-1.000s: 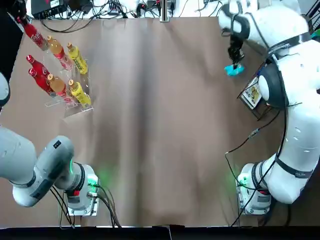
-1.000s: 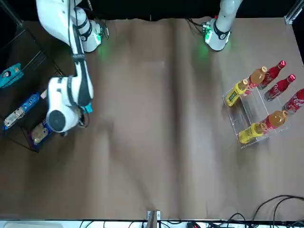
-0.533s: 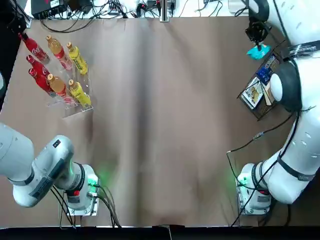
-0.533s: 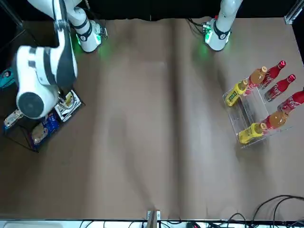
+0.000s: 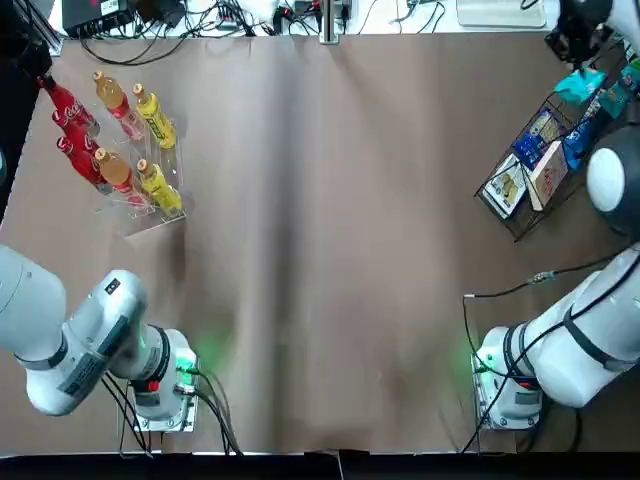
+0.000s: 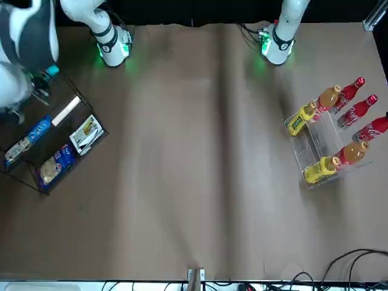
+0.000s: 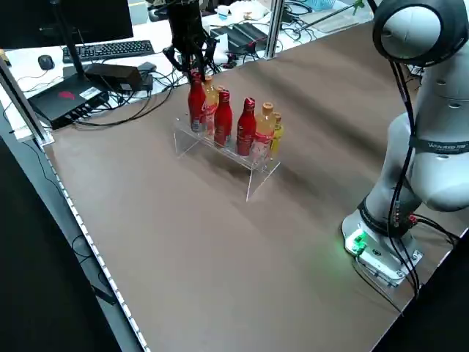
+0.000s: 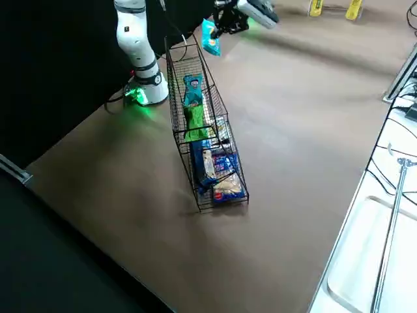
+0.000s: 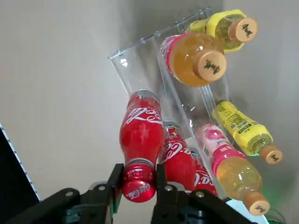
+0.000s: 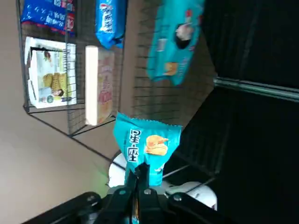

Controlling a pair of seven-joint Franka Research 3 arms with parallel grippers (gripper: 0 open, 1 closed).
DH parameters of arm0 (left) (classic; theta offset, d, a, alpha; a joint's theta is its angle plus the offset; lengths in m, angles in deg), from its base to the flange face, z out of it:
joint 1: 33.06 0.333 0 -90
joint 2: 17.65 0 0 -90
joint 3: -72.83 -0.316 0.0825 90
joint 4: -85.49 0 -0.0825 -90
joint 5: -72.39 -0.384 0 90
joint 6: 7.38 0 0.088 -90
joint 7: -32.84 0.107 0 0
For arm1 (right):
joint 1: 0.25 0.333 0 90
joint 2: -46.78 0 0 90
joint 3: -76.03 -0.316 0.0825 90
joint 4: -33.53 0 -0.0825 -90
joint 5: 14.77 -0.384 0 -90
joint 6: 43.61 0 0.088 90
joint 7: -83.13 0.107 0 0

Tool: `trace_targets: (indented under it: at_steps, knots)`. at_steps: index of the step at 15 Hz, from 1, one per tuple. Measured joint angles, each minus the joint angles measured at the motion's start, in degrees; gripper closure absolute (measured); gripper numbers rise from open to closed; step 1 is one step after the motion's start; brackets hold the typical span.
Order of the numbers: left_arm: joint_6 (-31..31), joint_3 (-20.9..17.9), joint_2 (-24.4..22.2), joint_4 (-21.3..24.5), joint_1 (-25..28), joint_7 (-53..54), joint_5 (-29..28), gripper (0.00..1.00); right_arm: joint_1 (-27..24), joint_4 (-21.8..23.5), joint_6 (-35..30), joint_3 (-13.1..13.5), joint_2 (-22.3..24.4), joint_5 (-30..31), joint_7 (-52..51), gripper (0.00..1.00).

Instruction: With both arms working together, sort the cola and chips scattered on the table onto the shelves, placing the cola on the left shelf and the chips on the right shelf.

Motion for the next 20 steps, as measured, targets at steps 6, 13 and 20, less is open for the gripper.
trace_targets:
  at_steps: [6, 13, 20]
  knots:
    - [0.0, 1.6, 0.1, 0.3, -0.3, -1.4, -0.3, 0.68, -0.7, 0.6, -0.2, 2.3, 2.0, 2.4, -1.0, 0.97]
    - [-0.1, 2.5, 1.4, 1.8, -0.5, -2.7, -0.5, 0.68, -4.1, 4.9, 3.2, 2.4, 1.6, 2.4, -1.3, 0.93]
    - [-0.1, 3.4, 1.5, 1.4, -1.0, -2.7, -0.5, 0.44, -4.2, 5.1, 3.2, 2.4, 1.6, 2.4, -4.0, 0.69]
